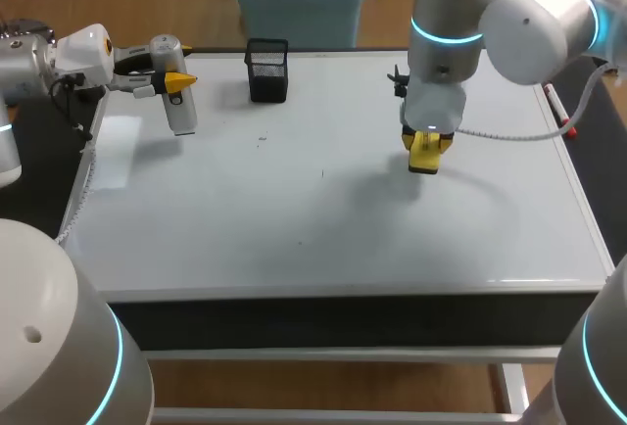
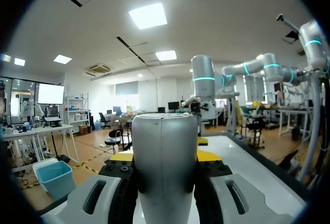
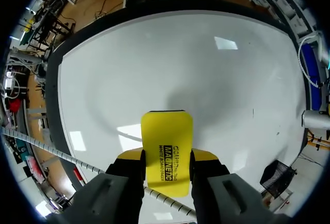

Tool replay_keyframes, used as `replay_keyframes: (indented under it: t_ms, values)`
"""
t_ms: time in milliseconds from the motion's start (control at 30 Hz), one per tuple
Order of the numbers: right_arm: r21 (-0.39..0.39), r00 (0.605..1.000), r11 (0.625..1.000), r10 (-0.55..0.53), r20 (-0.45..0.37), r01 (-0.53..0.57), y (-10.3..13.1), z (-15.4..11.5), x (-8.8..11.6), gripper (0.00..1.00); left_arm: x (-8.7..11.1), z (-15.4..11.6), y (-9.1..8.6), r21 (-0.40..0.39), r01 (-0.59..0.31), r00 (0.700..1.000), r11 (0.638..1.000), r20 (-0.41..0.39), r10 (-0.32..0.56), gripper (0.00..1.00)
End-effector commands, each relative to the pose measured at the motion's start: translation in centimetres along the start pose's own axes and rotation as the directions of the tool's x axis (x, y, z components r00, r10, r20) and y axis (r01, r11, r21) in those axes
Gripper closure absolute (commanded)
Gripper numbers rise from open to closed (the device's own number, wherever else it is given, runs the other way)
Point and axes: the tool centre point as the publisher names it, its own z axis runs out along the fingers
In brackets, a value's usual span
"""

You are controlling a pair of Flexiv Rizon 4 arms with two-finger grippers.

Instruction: Pick up the inspection probe, press it on each red-marked spot on the whiteboard one by one, put down the probe, pick up the eraser, and wipe off all the red marks.

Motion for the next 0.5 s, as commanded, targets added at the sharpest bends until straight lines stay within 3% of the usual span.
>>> replay_keyframes:
  t_ms: [33, 267, 500]
  values:
    - [0.022, 1.0, 1.0, 0.0, -0.013, 0.001, -1.7, -0.2, -0.1, 1.0, -0.1, 0.0, 0.0, 0.003, -0.001, 1.0, 1.0, -0.003, 0.001, 1.0]
    - [0.048, 0.999, 0.999, -0.017, -0.032, 0.019, -6.2, 0.1, -1.0, 1.0, -0.1, 0.0, 0.0, 0.003, -0.001, 1.0, 1.0, -0.003, 0.001, 1.0]
    - [0.021, 0.999, 0.999, -0.048, -0.006, 0.048, -10.4, 0.5, -2.4, 1.0, -0.1, 0.0, 0.0, 0.003, -0.001, 1.0, 1.0, -0.003, 0.001, 1.0]
